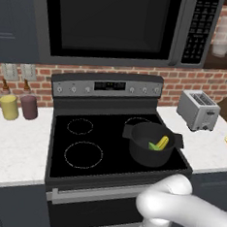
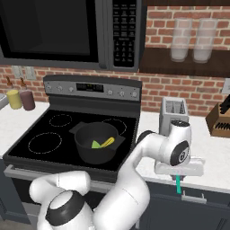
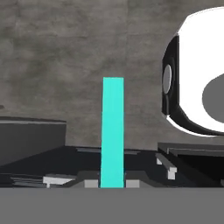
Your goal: Put the lemon wedge and cucumber in the pot. Retrieve the spatula and lightly stir the vegetables in the pot.
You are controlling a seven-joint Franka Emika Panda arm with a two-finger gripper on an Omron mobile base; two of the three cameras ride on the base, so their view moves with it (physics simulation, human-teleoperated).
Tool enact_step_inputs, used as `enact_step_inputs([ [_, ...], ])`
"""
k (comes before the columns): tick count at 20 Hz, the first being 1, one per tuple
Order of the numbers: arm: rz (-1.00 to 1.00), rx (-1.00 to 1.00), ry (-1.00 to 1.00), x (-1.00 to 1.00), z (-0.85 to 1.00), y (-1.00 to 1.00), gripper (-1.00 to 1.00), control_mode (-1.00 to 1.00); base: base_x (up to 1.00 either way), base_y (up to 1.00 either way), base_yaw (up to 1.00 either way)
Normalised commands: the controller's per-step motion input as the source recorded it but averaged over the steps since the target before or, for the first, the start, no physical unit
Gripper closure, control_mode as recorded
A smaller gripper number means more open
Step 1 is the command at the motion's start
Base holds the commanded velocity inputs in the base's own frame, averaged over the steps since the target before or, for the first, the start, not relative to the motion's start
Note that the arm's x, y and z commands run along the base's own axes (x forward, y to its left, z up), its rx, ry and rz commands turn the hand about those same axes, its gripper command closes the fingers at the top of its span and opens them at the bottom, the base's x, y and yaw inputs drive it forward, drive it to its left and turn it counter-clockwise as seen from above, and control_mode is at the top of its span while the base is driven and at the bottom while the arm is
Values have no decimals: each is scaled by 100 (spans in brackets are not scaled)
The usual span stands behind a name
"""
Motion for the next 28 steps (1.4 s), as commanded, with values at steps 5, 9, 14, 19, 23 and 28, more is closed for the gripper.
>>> enact_step_inputs([
  [5,36,-41,-12,-84,100,25,100,-100,0,0,0],
  [9,48,-53,-9,-71,100,40,100,-100,0,0,0],
  [14,55,-57,0,-48,100,29,100,-100,0,0,0],
  [19,49,-60,7,-30,100,37,100,-100,0,0,0],
  [23,44,-61,29,-29,100,41,100,-100,0,0,0],
  [28,39,-60,50,-19,86,51,100,-100,0,0,0],
])
